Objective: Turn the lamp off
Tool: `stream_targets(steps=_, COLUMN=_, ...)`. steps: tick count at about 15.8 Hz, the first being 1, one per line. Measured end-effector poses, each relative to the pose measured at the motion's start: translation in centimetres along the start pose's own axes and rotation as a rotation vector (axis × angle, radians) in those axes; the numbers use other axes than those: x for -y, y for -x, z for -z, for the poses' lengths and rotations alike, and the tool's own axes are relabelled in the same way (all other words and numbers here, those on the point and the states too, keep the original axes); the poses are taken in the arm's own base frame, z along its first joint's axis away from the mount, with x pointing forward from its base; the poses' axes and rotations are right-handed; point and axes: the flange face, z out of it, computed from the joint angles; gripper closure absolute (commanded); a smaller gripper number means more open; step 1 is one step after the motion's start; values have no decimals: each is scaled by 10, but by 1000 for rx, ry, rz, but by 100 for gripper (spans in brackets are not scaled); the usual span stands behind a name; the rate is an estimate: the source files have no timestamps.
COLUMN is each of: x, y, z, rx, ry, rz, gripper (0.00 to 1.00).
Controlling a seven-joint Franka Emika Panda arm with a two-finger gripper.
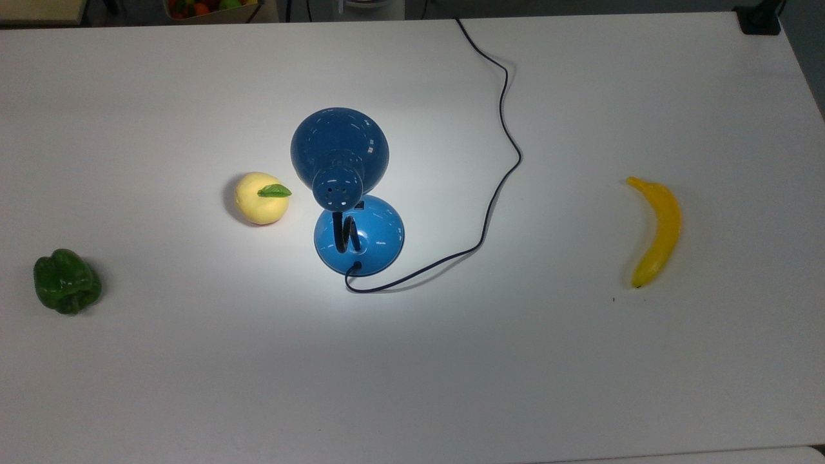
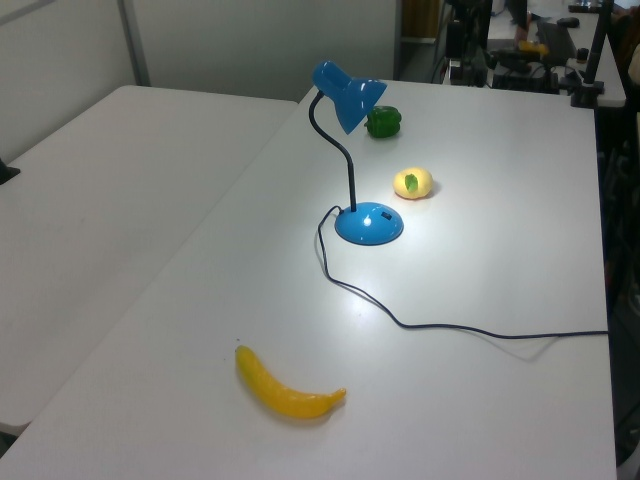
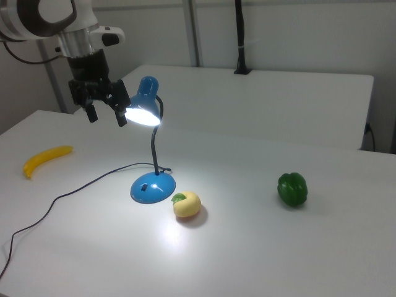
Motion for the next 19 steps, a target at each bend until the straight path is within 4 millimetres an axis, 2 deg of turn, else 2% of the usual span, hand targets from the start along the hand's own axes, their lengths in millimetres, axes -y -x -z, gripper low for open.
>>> stream_targets(steps=3, x=0, y=0, z=0, rx=0, ry=0, rz=0, gripper=0)
stream_targets(steps=4, x=0, y=0, z=0, rx=0, ry=0, rz=0, gripper=4)
stream_targets(steps=5, x=0, y=0, z=0, rx=1, ry=0, rz=0, gripper=16)
stream_targets(steps=6, x=0, y=0, z=0, rx=1, ry=0, rz=0, gripper=44)
stream_targets(steps=8, x=0, y=0, z=-1, rx=2, ry=0, rz=0, gripper=92)
stream_targets(steps=9, x=-1, y=0, z=-2, rx=3, ry=0, rz=-1, gripper=100)
stream_targets(steps=19, x=-2, y=-1, z=-10, rx=20, ry=0, rz=14, gripper=100)
